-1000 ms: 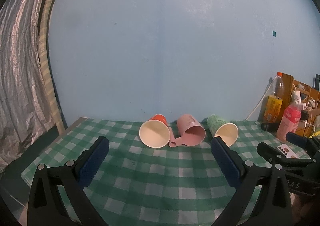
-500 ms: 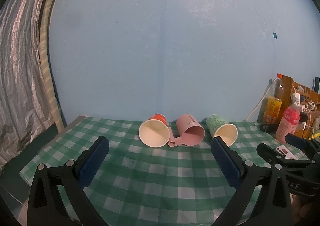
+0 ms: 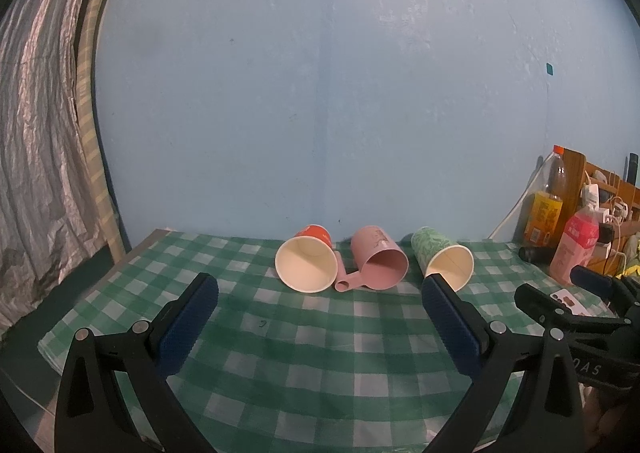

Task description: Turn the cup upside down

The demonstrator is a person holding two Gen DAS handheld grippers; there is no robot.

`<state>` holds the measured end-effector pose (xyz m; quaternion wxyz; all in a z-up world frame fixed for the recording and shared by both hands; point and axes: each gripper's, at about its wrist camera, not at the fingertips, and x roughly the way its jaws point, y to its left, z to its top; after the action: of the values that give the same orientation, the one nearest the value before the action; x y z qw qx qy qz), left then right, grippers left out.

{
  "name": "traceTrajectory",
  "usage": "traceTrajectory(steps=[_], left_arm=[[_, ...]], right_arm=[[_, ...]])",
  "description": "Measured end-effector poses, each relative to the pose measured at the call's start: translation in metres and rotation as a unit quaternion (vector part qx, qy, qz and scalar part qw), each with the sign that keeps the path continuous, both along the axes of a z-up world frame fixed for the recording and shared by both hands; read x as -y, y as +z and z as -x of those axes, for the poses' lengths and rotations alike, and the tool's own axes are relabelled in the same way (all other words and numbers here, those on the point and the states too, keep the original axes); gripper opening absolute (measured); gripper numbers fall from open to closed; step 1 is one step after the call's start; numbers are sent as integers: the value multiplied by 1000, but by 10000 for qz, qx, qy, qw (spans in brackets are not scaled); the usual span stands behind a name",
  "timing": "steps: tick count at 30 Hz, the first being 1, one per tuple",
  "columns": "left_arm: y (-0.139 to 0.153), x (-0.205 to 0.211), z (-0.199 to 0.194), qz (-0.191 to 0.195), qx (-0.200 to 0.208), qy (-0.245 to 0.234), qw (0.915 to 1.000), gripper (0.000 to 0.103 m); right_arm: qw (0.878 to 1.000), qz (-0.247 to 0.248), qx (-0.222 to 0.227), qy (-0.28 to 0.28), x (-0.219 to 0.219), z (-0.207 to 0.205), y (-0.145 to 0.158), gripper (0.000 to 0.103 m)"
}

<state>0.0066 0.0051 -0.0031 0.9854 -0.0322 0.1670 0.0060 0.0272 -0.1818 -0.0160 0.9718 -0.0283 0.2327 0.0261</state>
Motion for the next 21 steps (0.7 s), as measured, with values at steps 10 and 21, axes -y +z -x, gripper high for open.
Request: traceTrajectory(steps=[10, 21], left_arm=[[-2, 0, -1, -9, -6, -8, 10000, 103], [-3, 2, 0, -31, -62, -37, 10000, 103]], right_arm=[[10000, 1, 0, 2, 0, 1, 0, 93], [10000, -2, -14, -5, 1, -1, -1, 93]])
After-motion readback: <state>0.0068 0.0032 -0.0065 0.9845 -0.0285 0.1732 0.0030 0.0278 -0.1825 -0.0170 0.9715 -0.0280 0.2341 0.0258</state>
